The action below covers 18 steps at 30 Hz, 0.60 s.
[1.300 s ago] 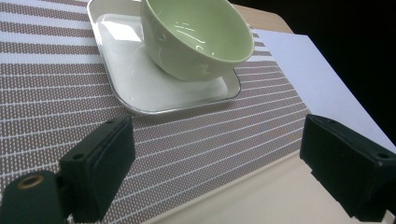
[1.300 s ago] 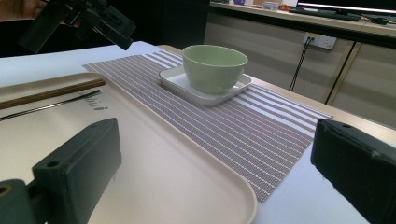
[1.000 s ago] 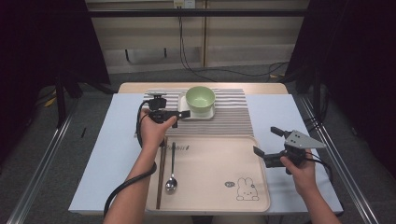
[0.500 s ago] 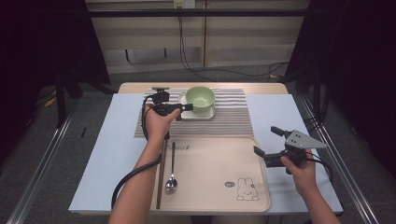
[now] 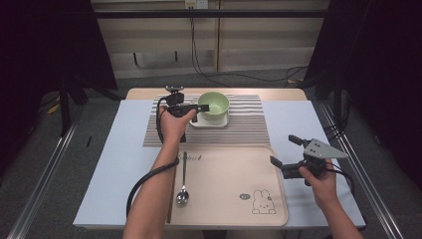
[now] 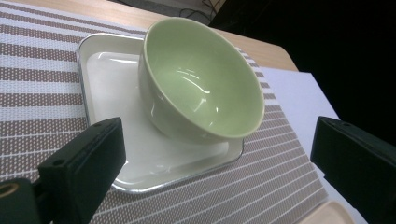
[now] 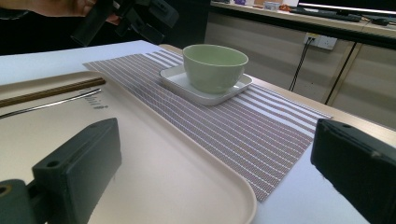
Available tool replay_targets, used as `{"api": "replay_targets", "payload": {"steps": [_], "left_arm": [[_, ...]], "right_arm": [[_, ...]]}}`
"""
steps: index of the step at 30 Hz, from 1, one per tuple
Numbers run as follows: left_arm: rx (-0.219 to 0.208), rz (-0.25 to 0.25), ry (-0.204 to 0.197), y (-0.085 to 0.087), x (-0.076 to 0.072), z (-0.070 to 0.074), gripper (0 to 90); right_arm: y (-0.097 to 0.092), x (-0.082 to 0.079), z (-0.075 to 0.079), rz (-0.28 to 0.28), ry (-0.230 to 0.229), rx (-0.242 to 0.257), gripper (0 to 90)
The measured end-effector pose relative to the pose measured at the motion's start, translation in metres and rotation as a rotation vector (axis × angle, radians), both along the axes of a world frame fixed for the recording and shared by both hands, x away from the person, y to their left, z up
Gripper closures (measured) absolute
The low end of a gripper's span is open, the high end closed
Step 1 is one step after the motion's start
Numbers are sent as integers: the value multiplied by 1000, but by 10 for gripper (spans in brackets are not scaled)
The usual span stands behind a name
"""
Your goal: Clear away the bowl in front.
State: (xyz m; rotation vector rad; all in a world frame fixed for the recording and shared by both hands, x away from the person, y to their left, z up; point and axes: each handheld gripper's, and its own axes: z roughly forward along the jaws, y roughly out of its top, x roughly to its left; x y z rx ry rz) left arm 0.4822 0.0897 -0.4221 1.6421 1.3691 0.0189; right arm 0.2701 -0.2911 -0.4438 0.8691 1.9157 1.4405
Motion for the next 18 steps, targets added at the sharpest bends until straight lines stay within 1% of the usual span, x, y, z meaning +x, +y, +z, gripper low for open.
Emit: {"api": "replay_targets", "payload": {"steps": [1, 3, 6, 7, 9, 12, 13, 15, 16, 17, 18], "left_arm": [[-8, 5, 3, 0, 3, -2, 32], [-14, 9, 11, -1, 4, -2, 32], [-15, 17, 8, -3, 8, -4, 34], [-14, 21, 8, -3, 9, -5, 51], [-4, 32, 11, -5, 11, -7, 60], [13, 46, 4, -5, 15, -9, 78], [8, 49, 9, -6, 15, -9, 89], [3, 54, 8, -7, 17, -10, 149], [23, 62, 4, -9, 18, -10, 163], [13, 66, 4, -9, 19, -11, 181], [13, 66, 4, -9, 19, -11, 200]], "right_arm": [[-1, 0, 0, 7, 0, -3, 15], [-1, 0, 1, -2, -7, -1, 15], [-1, 0, 0, 4, -1, -2, 15], [-1, 0, 0, 6, -1, -1, 15], [-1, 0, 0, 1, -7, -1, 15], [-2, 0, 1, 0, -8, 2, 15], [-2, 0, 1, -2, -7, 1, 15], [-2, 0, 1, -4, -6, 1, 15], [-1, 0, 1, -2, -7, -1, 15], [-2, 0, 1, -5, -5, 1, 15], [-2, 0, 1, -5, -5, 1, 15]]}}
